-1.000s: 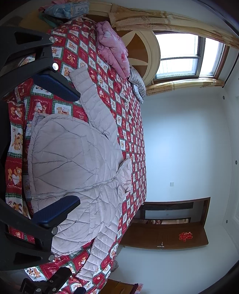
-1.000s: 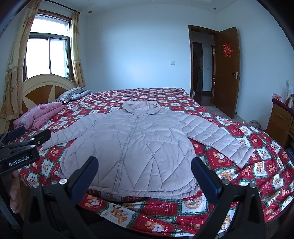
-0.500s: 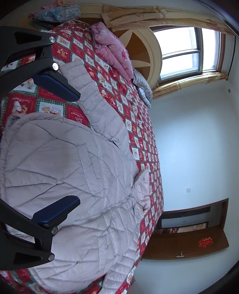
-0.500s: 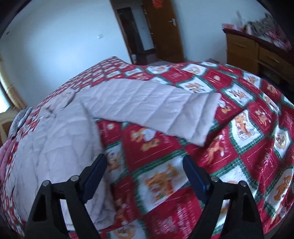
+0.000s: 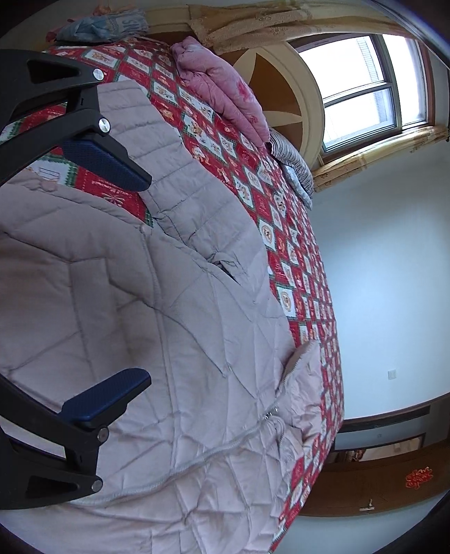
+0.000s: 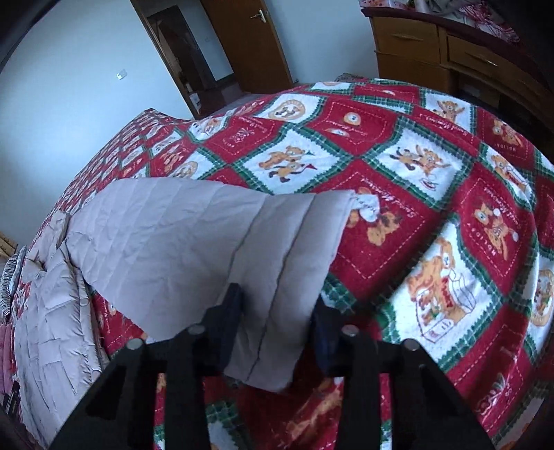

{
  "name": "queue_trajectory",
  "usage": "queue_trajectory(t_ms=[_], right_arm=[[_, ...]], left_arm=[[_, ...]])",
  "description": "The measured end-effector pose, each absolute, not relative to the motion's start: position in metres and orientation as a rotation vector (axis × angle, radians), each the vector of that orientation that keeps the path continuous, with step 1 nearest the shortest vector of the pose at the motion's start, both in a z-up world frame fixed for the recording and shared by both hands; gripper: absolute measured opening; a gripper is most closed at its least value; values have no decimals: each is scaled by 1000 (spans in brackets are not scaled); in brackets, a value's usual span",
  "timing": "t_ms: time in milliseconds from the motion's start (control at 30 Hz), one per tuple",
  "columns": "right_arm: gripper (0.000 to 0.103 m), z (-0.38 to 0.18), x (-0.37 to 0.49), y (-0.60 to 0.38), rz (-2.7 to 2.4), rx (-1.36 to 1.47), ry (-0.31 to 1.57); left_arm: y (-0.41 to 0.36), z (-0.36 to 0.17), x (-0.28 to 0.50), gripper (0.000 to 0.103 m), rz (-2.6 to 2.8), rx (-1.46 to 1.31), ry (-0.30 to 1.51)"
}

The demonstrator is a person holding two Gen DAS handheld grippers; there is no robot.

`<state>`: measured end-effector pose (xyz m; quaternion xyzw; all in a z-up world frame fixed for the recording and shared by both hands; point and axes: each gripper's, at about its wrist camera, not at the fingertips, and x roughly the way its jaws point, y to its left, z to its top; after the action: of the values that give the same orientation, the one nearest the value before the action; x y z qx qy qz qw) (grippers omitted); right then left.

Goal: Fold large clothes

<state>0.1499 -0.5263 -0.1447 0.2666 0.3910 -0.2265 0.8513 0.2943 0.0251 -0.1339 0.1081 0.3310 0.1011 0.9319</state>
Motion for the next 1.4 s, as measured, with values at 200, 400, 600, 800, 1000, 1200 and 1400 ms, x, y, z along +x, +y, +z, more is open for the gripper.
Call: queue_trajectory(t_ms=[200, 400, 600, 800, 1000, 1200, 1400], right_arm=[[11, -122, 157, -530, -464, 530, 765], [10, -55, 188, -501, -430, 350, 672], [9, -4, 234, -439, -320, 198, 600], [9, 22, 275, -360, -170, 73, 553], [9, 26, 308, -283, -22, -25, 537], [9, 6, 339, -210, 101, -104, 564], [9, -38, 368, -150, 207, -131, 655]], left_arm=[[37, -144, 324, 102, 218, 217, 717], [43, -136, 346, 102, 220, 210, 705], [42, -136, 360, 102, 210, 209, 714], [50, -133, 367, 102, 210, 191, 712], [68, -132, 373, 102, 229, 157, 716], [95, -132, 374, 102, 259, 113, 720], [115, -131, 376, 102, 304, 121, 712]])
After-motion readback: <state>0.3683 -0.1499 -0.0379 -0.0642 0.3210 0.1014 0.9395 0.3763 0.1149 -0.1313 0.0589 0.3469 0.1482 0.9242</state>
